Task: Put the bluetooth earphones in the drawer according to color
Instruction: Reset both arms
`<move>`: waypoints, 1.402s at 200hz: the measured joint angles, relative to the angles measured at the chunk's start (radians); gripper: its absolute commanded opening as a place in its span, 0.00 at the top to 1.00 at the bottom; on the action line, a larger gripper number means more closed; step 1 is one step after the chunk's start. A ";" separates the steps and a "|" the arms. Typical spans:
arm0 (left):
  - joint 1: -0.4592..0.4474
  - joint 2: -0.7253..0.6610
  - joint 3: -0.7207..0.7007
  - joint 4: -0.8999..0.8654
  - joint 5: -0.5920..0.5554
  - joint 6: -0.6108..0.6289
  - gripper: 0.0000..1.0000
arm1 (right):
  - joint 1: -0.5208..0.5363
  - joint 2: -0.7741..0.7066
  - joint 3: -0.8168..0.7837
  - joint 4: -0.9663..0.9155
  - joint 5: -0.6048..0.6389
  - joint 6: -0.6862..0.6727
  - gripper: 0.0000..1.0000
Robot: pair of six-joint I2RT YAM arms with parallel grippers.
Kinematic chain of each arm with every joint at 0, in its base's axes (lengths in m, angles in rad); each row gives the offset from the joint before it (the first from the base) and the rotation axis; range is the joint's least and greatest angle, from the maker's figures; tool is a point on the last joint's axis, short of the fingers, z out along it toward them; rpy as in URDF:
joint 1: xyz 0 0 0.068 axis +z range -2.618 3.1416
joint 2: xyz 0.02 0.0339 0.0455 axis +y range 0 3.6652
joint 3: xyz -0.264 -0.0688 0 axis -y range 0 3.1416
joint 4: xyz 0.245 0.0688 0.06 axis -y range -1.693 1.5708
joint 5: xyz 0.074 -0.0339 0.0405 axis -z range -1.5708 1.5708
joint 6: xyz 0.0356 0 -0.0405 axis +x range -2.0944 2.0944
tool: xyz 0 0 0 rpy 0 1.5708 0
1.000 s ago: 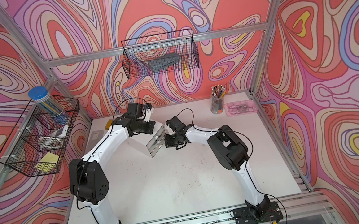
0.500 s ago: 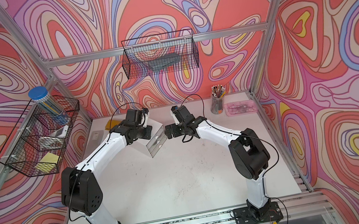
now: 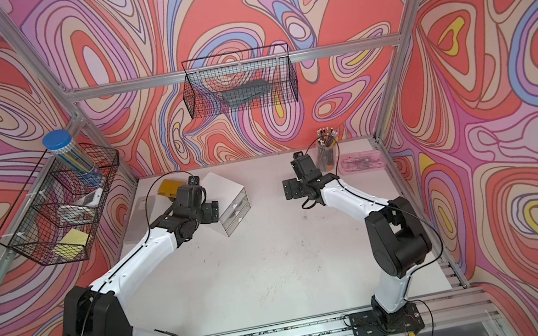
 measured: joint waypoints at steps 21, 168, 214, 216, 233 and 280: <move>0.009 -0.047 -0.107 0.130 -0.076 -0.022 0.01 | -0.027 -0.024 -0.074 0.066 0.047 -0.030 0.02; 0.152 -0.049 -0.720 1.018 -0.200 0.167 0.01 | -0.123 -0.060 -0.445 0.619 0.181 -0.180 0.02; 0.185 0.018 -0.772 1.223 -0.104 0.193 0.01 | -0.137 -0.058 -0.566 0.776 0.187 -0.217 0.02; 0.186 0.019 -0.772 1.226 -0.101 0.193 0.01 | -0.137 -0.058 -0.571 0.786 0.187 -0.222 0.02; 0.203 0.019 -0.772 1.265 -0.050 0.192 0.01 | -0.148 -0.058 -0.618 0.878 0.186 -0.243 0.02; 0.252 0.078 -0.797 1.346 0.065 0.187 0.01 | -0.253 -0.058 -0.690 1.049 0.132 -0.217 0.02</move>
